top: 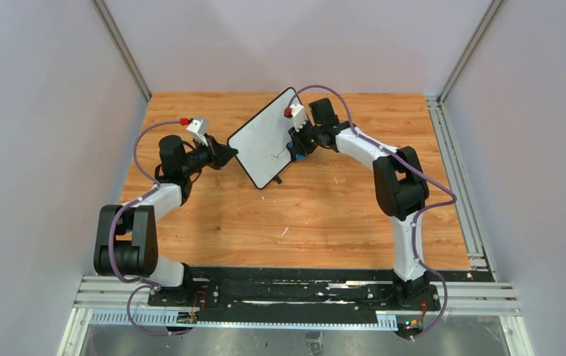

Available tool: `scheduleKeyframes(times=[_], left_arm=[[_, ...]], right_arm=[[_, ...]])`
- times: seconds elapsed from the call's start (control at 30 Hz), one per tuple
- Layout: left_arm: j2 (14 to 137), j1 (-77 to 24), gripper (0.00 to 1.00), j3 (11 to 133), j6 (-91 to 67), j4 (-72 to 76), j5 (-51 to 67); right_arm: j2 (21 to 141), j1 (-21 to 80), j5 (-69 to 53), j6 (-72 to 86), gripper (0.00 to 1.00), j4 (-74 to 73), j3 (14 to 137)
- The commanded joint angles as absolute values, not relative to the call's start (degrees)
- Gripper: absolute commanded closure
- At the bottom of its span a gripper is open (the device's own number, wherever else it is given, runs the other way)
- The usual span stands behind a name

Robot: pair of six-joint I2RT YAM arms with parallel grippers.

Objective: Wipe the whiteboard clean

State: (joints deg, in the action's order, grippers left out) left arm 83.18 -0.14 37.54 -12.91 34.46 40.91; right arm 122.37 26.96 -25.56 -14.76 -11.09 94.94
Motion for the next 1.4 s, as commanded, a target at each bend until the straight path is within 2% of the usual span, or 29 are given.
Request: scheduleKeyframes(times=[0.0, 0.37, 0.73, 1.37], left_arm=[[83.76, -0.36, 1.00, 37.21, -6.46, 30.06, 40.60], [83.75, -0.35, 1.00, 37.18, -6.42, 29.95, 40.60], [83.94, -0.37, 1.00, 37.44, -6.42, 29.74, 40.63], [83.91, -0.36, 1.00, 37.45, -6.24, 29.71, 40.78]], right_arm=[[121.04, 24.71, -25.92, -14.36, 0.99, -10.02, 92.43], [123.39, 23.44, -26.36, -13.09, 0.99, -12.56, 100.77], [121.41, 25.70, -27.40, -12.06, 0.99, -9.59, 93.64], [118.40, 32.18, -28.46, -10.38, 0.99, -9.69, 91.30]])
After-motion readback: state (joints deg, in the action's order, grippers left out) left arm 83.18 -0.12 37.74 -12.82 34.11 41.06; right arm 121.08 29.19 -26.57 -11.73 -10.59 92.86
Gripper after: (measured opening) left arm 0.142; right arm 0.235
